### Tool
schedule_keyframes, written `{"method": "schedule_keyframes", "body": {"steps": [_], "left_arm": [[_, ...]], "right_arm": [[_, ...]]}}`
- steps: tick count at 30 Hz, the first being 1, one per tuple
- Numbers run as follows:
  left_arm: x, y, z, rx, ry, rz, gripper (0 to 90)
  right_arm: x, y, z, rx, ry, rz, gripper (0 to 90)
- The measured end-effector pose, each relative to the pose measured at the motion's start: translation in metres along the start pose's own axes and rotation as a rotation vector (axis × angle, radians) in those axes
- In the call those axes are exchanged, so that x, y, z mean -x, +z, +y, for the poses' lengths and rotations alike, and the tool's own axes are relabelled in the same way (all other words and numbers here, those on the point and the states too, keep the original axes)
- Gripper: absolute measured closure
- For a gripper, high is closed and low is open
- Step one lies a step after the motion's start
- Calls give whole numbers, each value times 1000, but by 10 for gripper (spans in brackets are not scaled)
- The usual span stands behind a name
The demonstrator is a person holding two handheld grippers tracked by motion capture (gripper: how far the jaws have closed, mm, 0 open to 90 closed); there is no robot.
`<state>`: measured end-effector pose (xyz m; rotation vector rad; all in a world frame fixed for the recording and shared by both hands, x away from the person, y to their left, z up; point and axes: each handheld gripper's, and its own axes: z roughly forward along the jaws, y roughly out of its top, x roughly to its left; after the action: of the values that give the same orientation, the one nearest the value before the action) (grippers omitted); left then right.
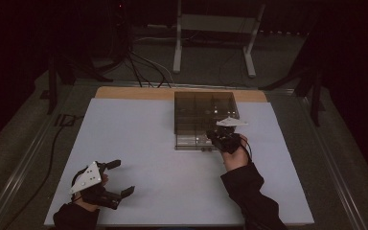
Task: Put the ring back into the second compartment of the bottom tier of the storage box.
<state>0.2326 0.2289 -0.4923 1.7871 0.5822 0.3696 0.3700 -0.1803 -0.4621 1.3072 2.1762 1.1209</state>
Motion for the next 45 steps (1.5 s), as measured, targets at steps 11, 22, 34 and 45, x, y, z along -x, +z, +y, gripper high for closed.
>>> {"method": "schedule_keyframes", "body": {"steps": [11, 22, 34, 45], "left_arm": [[0, -1, 0, 3, 0, -2, 5], [0, -1, 0, 3, -2, -3, 5], [0, 0, 0, 1, 2, -3, 5], [-1, 0, 0, 3, -1, -3, 5]], "right_arm": [[6, 10, 1, -18, 20, -16, 882], [12, 20, -1, -42, 39, -11, 881], [16, 30, -8, -79, 65, -13, 878], [15, 38, -10, -94, 54, -27, 874]]}}
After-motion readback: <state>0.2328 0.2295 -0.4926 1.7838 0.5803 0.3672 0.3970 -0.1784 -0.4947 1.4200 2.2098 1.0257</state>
